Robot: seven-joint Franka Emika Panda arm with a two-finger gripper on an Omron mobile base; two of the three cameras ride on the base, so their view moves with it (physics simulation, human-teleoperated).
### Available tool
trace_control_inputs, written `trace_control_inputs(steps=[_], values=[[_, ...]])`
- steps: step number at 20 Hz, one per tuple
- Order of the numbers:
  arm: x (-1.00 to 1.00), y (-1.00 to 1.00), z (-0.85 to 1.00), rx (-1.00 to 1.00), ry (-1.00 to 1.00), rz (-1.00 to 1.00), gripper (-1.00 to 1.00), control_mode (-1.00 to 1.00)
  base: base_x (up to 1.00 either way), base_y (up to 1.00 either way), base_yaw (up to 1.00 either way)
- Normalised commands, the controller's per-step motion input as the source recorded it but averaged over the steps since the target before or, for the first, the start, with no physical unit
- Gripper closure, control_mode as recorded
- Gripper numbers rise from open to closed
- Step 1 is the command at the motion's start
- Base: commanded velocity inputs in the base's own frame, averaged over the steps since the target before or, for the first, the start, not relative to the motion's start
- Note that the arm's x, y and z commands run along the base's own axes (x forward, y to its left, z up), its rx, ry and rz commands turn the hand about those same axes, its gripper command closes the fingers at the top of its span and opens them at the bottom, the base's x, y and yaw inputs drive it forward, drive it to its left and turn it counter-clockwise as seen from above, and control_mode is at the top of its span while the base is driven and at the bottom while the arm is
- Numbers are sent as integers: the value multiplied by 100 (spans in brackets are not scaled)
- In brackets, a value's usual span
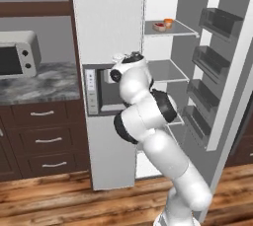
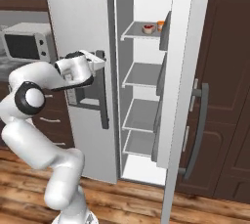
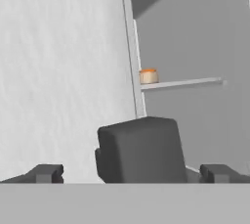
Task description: Pick up the frozen steak from the freezer, place it on any shelf in the fridge, and close the fridge and freezer doors when done.
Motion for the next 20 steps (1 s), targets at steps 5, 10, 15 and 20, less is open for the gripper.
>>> trace_control_inputs(steps=[5, 10, 15, 20], values=[[55, -1, 1, 1, 3, 0, -100, -100, 0, 0, 0], [-38, 1, 70, 3, 3, 0, -100, -100, 0, 0, 0], [7, 3, 100, 0, -11, -1, -100, -100, 0, 0, 0], [14, 0, 100, 0, -16, -2, -100, -100, 0, 0, 0]])
